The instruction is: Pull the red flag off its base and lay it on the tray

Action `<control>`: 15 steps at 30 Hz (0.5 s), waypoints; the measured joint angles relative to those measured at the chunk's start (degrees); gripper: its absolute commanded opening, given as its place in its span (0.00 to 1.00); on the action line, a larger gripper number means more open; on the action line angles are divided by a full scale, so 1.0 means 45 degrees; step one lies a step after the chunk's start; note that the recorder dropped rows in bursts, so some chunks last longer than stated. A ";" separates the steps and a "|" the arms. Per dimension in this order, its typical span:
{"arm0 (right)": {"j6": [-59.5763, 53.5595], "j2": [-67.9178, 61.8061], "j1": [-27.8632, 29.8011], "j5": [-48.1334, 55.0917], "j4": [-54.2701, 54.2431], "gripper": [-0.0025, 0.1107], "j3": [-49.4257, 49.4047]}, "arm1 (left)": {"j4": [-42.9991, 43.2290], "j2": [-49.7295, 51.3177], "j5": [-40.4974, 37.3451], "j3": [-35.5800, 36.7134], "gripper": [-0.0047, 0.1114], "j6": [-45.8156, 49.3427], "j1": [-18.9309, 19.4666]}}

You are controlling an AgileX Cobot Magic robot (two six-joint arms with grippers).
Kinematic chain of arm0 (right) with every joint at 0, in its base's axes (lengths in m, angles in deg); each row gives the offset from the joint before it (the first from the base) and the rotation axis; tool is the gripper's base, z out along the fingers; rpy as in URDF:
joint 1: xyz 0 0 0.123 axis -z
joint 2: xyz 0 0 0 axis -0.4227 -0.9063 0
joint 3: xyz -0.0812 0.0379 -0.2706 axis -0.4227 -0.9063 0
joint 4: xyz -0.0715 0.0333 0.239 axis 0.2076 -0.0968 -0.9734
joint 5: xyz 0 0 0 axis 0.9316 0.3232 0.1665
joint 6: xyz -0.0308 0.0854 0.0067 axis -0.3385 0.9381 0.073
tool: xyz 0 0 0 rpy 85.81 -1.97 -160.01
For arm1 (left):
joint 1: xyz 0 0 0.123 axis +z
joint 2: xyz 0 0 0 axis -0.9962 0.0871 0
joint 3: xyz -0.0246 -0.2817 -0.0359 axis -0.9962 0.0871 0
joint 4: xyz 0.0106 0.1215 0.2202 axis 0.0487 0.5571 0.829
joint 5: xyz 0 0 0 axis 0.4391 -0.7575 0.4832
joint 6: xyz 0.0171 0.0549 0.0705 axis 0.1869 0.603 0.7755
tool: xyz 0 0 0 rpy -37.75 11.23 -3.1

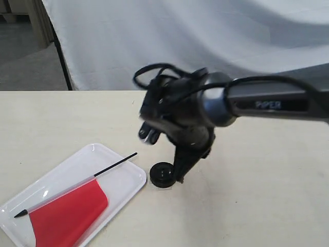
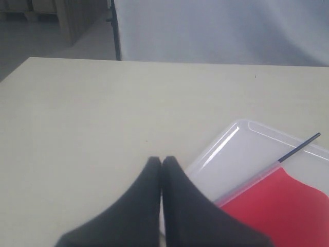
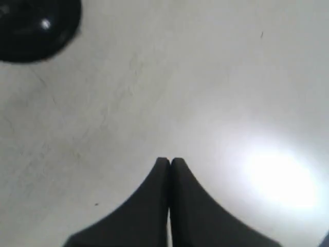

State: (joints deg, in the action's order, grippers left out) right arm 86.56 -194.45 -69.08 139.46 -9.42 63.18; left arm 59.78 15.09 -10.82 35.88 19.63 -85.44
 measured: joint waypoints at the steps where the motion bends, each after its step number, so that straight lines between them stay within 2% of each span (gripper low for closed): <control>1: -0.0026 0.0173 0.0529 0.0121 -0.0774 0.02 -0.0009 | 0.0000 0.0000 0.0000 0.0000 0.04 0.0000 0.0000; 7: -0.0329 0.2174 0.3924 -0.0178 -0.4249 0.02 -0.1104 | 0.0000 0.0000 0.0000 0.0000 0.04 0.0000 0.0000; 15: -0.0155 0.6717 0.8218 -0.2301 -0.5131 0.02 -0.4701 | 0.0000 0.0000 0.0000 0.0000 0.04 0.0000 0.0000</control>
State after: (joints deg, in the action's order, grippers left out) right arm 85.86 -164.23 -32.10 129.11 -32.51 42.02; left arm 59.78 15.09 -10.82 35.88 19.63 -85.44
